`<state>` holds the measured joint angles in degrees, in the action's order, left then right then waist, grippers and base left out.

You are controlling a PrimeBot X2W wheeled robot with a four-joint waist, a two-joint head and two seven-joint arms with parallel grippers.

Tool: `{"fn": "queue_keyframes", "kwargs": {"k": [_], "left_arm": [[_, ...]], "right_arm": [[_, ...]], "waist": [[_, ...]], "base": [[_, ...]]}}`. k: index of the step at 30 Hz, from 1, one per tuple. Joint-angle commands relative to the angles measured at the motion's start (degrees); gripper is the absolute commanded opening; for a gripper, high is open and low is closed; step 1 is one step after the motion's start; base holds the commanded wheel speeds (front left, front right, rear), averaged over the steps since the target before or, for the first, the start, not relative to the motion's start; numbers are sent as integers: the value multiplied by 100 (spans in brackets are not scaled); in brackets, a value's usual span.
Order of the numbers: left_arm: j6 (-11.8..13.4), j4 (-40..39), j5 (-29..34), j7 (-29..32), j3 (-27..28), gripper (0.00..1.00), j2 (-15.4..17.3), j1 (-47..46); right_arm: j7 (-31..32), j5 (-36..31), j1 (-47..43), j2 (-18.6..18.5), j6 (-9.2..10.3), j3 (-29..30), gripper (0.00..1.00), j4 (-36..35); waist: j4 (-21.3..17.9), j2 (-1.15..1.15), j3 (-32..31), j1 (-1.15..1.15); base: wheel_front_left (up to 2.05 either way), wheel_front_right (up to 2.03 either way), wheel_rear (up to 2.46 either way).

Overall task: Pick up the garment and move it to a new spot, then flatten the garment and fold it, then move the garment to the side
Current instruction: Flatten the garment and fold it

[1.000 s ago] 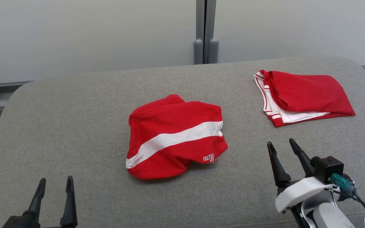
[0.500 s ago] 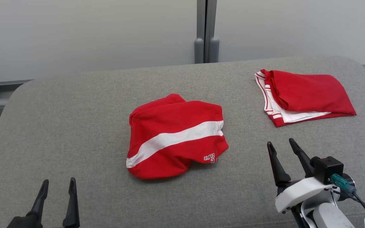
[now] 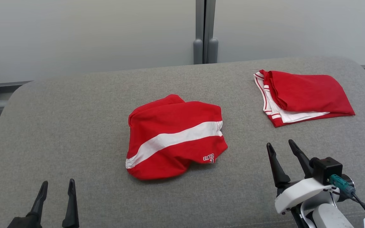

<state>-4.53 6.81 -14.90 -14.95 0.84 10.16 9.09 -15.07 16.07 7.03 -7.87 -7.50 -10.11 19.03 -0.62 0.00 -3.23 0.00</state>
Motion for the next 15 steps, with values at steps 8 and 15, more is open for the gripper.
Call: {"fn": "queue_keyframes", "kwargs": {"k": [8,15], "left_arm": [[-86,61,115,-22,56,100,-6,-134],[-97,132,156,-22,123,100,-38,-169]], "right_arm": [[-22,-40,-41,12,2,16,100,28],[-22,-25,-33,11,2,-17,100,47]], "waist": [[29,0,15,0],[13,0,18,0]], "base": [[0,0,0],[0,0,0]]}}
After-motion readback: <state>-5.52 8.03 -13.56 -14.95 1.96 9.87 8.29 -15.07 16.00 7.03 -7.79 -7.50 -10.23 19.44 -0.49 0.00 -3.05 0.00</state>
